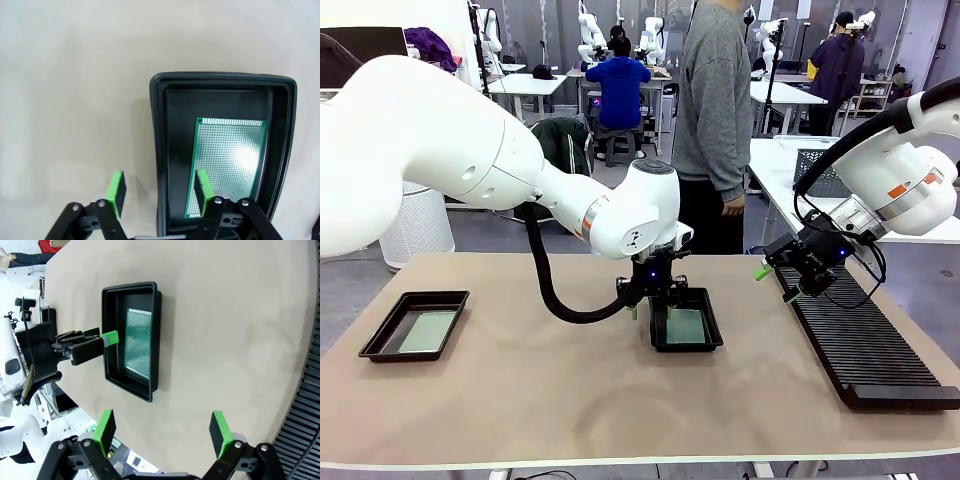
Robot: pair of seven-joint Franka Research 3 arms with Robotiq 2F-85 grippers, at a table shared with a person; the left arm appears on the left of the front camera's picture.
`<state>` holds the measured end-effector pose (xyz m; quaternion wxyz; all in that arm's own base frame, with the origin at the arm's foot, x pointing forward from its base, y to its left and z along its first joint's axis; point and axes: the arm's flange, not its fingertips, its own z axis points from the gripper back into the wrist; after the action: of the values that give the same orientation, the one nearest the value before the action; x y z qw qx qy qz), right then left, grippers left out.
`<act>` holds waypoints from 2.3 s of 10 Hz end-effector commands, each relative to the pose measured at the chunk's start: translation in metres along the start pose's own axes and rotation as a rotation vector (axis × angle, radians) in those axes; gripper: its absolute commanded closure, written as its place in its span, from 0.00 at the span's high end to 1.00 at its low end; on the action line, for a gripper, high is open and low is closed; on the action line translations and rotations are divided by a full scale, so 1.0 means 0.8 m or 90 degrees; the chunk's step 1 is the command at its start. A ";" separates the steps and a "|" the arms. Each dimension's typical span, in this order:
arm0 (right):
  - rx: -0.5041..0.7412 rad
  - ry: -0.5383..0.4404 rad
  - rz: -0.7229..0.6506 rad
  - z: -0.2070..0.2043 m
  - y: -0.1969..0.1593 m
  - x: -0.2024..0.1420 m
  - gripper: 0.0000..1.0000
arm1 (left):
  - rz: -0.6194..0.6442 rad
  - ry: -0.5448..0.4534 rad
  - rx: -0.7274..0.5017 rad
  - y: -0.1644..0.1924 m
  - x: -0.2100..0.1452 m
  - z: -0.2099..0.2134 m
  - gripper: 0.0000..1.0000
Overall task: Inspect and transfer BCBs to ESD trays.
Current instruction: Pick up the ESD tray and place it on the left side of the table.
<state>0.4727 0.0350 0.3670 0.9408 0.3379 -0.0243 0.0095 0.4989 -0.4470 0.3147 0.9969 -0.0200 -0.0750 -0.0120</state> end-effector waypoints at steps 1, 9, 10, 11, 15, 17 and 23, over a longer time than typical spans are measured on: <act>-0.003 -0.004 -0.001 0.000 0.000 0.000 1.00 | 0.015 -0.025 0.010 -0.002 0.000 -0.004 0.65; -0.003 -0.004 -0.001 0.000 0.000 0.000 1.00 | 0.014 -0.026 0.017 -0.001 0.002 0.001 0.21; -0.003 -0.004 -0.001 0.000 0.000 0.000 1.00 | 0.014 -0.025 0.017 0.000 0.002 0.002 0.17; -0.003 -0.004 -0.001 0.000 0.000 0.000 1.00 | 0.013 -0.026 0.019 0.000 0.002 0.004 0.09; -0.003 -0.004 -0.001 0.000 0.000 0.000 1.00 | 0.014 -0.023 0.019 0.005 0.001 0.011 0.00; -0.003 -0.004 -0.001 0.000 0.000 0.000 1.00 | 0.018 -0.019 0.015 0.013 0.003 0.019 0.00; -0.003 -0.004 -0.001 0.000 0.000 0.000 1.00 | 0.024 -0.022 0.024 0.047 -0.005 -0.017 0.00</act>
<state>0.4727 0.0350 0.3670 0.9408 0.3379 -0.0243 0.0095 0.5077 -0.4223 0.3130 0.9968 -0.0109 -0.0794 0.0031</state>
